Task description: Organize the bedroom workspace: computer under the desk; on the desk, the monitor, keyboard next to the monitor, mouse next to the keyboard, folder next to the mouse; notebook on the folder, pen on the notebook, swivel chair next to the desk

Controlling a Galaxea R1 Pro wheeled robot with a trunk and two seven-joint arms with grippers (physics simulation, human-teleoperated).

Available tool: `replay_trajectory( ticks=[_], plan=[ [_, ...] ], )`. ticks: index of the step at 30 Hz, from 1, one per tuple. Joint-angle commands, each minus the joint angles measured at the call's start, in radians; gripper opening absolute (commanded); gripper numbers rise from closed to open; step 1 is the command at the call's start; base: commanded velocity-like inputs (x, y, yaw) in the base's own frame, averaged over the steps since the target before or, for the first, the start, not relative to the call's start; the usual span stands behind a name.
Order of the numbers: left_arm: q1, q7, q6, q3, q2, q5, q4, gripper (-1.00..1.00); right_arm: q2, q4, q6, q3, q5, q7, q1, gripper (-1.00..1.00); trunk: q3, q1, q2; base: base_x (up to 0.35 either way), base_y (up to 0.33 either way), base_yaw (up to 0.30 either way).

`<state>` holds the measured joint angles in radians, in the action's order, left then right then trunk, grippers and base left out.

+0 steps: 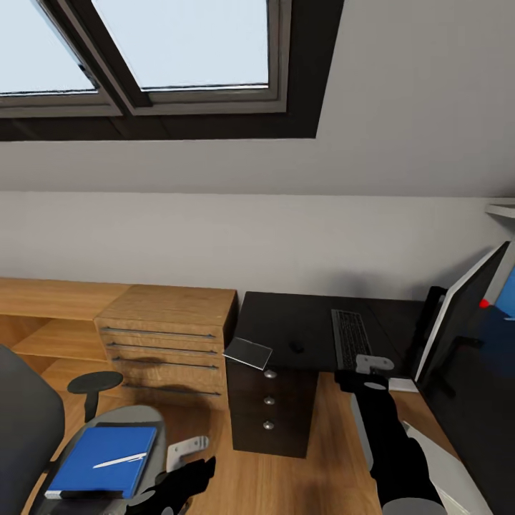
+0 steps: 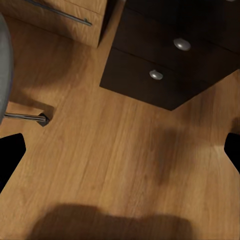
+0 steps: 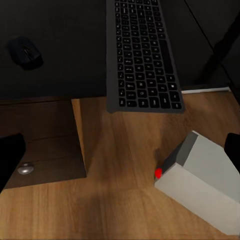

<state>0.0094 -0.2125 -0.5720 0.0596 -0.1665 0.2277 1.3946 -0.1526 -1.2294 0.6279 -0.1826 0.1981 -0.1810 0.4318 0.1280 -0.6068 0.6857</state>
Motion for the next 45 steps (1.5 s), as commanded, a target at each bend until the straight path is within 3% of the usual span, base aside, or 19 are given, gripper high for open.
replay_trajectory(
  ticks=[1,10,14,20,23,27,28,31,34,35,36,37,39,40,43,45],
  plan=[
    [0.0,-0.008,-0.003,0.003,0.001,0.01,0.0,1.0,0.001,0.006,-0.008,-0.001,0.006,0.001,0.001,1.0,0.001,0.0,0.001,-0.001,0.0,0.0],
    [0.0,-0.005,-0.004,0.007,0.002,0.01,-0.035,1.0,0.0,0.032,-0.021,-0.001,0.005,0.0,0.0,1.0,0.001,0.0,0.001,0.0,0.0,0.0],
    [0.0,-0.001,-0.001,0.005,0.004,0.008,-0.084,1.0,0.001,0.027,-0.061,-0.002,-0.046,0.0,-0.034,1.0,-0.001,0.0,0.001,0.0,0.0,-0.071],
    [0.0,0.003,0.051,0.006,0.005,0.008,-0.117,1.0,0.005,0.024,-0.173,-0.003,-0.078,-0.001,-0.126,1.0,-0.007,0.0,0.001,0.0,0.0,-0.147],
    [0.0,0.004,0.104,0.021,0.005,0.007,-0.194,1.0,0.007,0.024,-0.255,-0.002,-0.082,-0.001,-0.209,1.0,-0.01,0.0,0.001,0.0,0.0,-0.165],
    [0.0,0.002,0.164,0.032,0.005,0.006,-0.279,1.0,0.008,0.038,-0.326,-0.002,-0.082,0.002,-0.268,1.0,-0.015,0.0,0.001,0.0,0.0,-0.155],
    [0.0,0.001,0.21,0.034,0.005,0.005,-0.33,1.0,0.008,0.101,-0.383,-0.001,-0.08,0.003,-0.292,1.0,-0.015,0.0,0.001,0.0,0.0,-0.086],
    [0.0,0.0,0.228,0.035,0.005,0.0,-0.377,1.0,0.008,0.18,-0.447,0.0,-0.077,0.003,-0.299,1.0,-0.016,0.0,0.001,0.0,0.0,-0.053],
    [0.0,-0.001,0.239,0.033,0.006,-0.036,-0.445,1.0,0.008,0.336,-0.589,0.005,-0.074,0.003,-0.303,1.0,-0.017,0.0,0.001,0.0,0.0,-0.016],
    [0.0,-0.001,0.252,0.03,0.008,-0.053,-0.481,1.0,0.009,0.417,-0.667,0.012,-0.073,0.003,-0.303,1.0,-0.017,0.0,0.001,0.0,0.0,-0.006],
    [0.0,-0.001,0.262,0.029,0.01,-0.057,-0.494,1.0,0.009,0.441,-0.691,0.015,-0.072,0.003,-0.303,1.0,-0.017,0.0,0.001,0.0,0.0,-0.005],
    [0.0,0.001,0.348,0.028,0.025,-0.064,-0.554,1.0,0.012,0.523,-0.766,0.023,-0.071,0.003,-0.303,1.0,-0.017,0.0,0.001,0.0,0.0,-0.002],
    [0.0,0.002,0.434,0.028,0.036,-0.066,-0.612,1.0,0.014,0.573,-0.797,0.026,-0.071,0.002,-0.302,1.0,-0.017,0.0,0.001,0.0,0.0,-0.001],
    [0.0,0.002,0.51,0.027,0.049,-0.066,-0.659,1.0,0.015,0.617,-0.815,0.028,-0.073,0.002,-0.3,1.0,-0.017,0.0,0.001,0.0,0.0,0.0],
    [0.0,0.003,0.565,0.027,0.059,-0.066,-0.69,1.0,0.015,0.661,-0.837,0.028,-0.075,0.001,-0.297,1.0,-0.017,0.0,0.001,0.0,0.0,0.0],
    [0.0,0.004,0.594,0.027,0.063,-0.066,-0.73,1.0,0.013,0.711,-0.903,0.028,-0.079,0.0,-0.296,1.0,-0.017,0.0,0.001,0.0,0.0,0.0]
  ],
)
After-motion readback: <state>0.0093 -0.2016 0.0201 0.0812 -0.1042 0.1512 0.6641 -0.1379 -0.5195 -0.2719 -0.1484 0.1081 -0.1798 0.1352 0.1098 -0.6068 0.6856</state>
